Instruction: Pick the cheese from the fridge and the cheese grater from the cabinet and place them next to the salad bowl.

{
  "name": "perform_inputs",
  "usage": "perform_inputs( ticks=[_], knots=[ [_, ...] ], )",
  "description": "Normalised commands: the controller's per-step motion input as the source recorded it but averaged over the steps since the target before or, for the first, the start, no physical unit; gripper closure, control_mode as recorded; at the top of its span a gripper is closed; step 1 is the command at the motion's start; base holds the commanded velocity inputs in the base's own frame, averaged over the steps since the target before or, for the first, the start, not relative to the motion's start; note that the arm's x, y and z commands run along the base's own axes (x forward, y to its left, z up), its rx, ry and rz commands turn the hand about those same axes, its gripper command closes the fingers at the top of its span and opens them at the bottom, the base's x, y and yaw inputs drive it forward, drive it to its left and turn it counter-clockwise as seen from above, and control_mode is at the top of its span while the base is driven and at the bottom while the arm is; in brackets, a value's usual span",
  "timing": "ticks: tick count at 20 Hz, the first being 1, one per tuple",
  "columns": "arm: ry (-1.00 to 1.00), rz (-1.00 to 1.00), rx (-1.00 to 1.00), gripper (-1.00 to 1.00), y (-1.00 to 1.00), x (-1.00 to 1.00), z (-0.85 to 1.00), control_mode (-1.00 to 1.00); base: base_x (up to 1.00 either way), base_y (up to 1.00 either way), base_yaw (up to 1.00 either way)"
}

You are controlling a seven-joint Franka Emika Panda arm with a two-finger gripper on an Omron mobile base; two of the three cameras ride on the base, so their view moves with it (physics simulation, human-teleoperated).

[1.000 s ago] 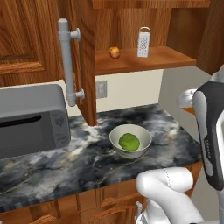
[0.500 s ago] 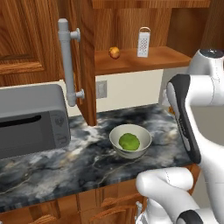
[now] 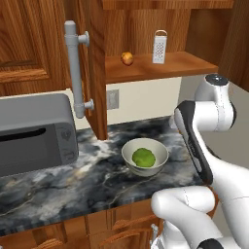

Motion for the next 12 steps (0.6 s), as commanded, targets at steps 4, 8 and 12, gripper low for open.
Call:
perform_inputs(
  ticks=[4, 8, 12],
  knots=[
    [-0.03, 0.00, 0.00, 1.00, 0.00, 0.08, -0.68, -1.00, 0.00, 0.00, 0.00],
    [0.00, 0.03, 0.00, 1.00, -0.11, 0.22, -0.40, -1.00, 0.00, 0.00, 0.00],
    [0.01, 0.11, 0.00, 1.00, -0.03, 0.49, -0.01, -1.00, 0.00, 0.00, 0.00]
  ],
)
